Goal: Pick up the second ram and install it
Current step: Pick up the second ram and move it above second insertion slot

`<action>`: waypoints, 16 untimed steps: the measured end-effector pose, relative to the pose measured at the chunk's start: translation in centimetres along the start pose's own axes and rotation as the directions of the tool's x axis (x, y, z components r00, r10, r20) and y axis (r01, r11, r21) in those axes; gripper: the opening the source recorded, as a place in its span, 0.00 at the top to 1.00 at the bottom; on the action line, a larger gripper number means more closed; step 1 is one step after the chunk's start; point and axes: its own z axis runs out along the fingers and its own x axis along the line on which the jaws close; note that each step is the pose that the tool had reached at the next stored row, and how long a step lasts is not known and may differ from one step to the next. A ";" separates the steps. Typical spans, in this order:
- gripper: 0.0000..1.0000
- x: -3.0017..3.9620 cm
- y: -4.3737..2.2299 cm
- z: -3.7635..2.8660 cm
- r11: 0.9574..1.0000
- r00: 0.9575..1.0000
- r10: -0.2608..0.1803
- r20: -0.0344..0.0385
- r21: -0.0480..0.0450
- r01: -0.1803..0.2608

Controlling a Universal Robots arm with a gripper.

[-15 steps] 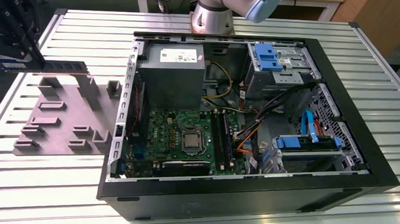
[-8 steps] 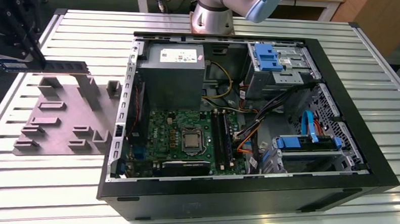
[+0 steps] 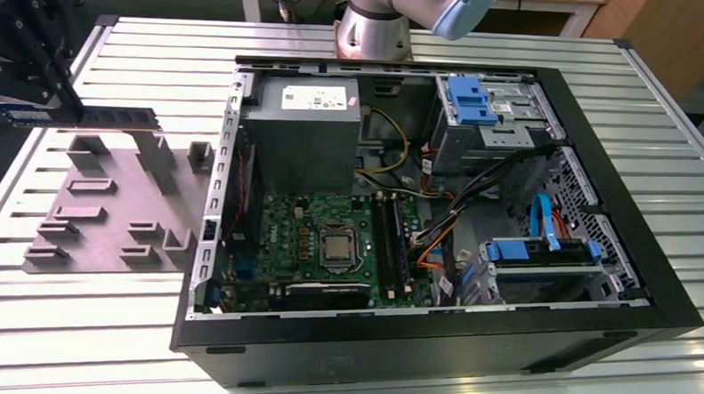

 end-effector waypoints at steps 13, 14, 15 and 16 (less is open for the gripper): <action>0.86 -0.03 -0.61 -0.02 1.000 1.000 0.000 0.000 0.000 0.000; 0.86 -0.03 -0.65 -0.02 1.000 1.000 0.000 0.000 0.000 0.000; 0.86 -0.03 -0.69 -0.02 1.000 1.000 0.000 0.000 0.000 0.000; 0.86 -0.03 -0.73 -0.03 1.000 1.000 0.000 0.000 0.000 0.000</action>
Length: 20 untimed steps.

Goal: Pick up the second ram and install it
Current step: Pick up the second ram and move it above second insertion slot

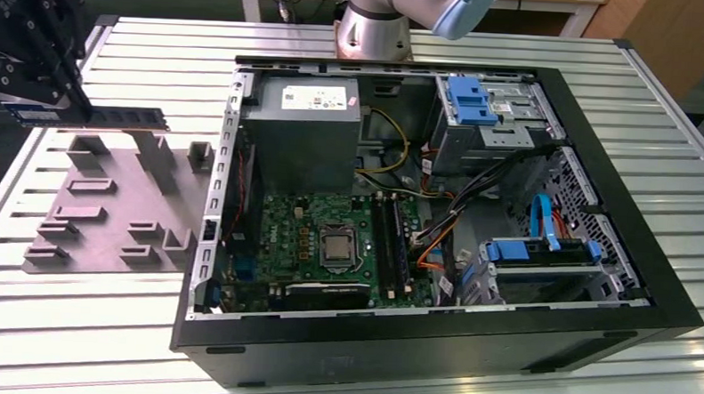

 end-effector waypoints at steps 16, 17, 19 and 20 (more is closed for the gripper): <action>0.86 -0.02 -0.61 -0.02 1.000 1.000 0.000 0.000 0.000 0.000; 0.86 -0.03 -0.64 -0.02 1.000 1.000 0.000 0.000 0.000 0.000; 0.86 -0.03 -0.71 -0.02 1.000 1.000 0.000 0.000 0.000 0.000; 0.86 -0.03 -0.74 -0.02 1.000 1.000 0.000 0.000 0.000 0.000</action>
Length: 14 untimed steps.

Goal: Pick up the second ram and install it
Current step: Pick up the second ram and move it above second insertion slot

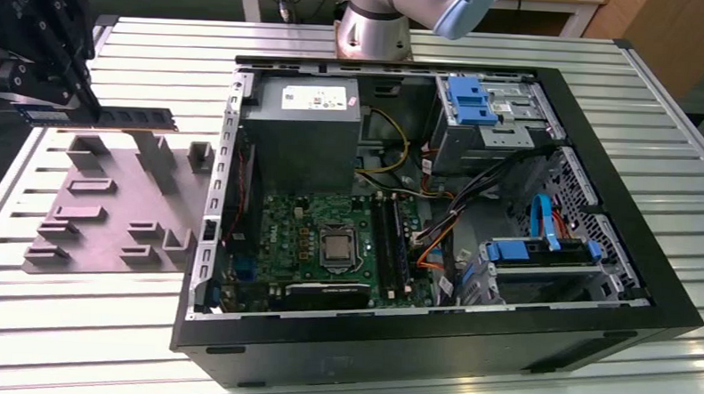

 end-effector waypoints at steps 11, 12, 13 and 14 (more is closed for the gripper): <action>0.86 -0.01 -0.27 -0.01 1.000 1.000 0.000 0.000 0.000 0.000; 0.86 -0.01 -0.29 -0.01 1.000 1.000 0.000 0.000 0.000 0.000; 0.86 -0.01 -0.29 -0.01 1.000 1.000 0.000 0.000 0.000 0.000; 0.86 -0.01 -0.30 -0.01 1.000 1.000 0.000 0.000 0.000 0.000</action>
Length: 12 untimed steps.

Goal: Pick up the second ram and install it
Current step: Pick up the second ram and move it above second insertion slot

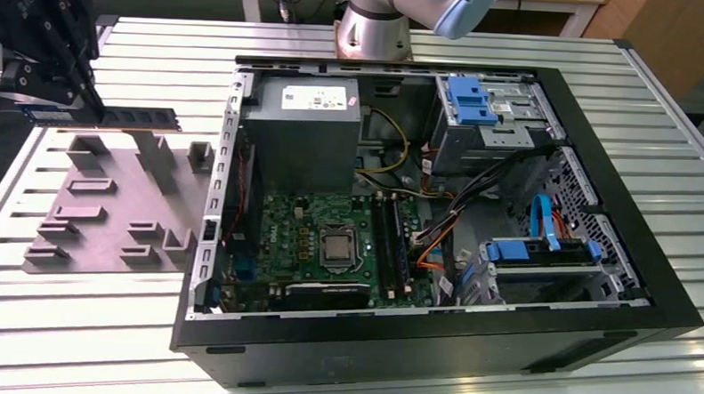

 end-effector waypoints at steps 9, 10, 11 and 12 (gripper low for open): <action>0.86 -0.01 -0.24 -0.01 1.000 1.000 0.000 0.000 0.000 0.000; 0.86 -0.01 -0.29 -0.01 1.000 1.000 0.000 0.000 0.000 0.000; 0.86 -0.01 -0.33 -0.01 1.000 1.000 0.000 0.000 0.000 0.000; 0.86 -0.01 -0.36 -0.01 1.000 1.000 0.000 0.000 0.000 0.000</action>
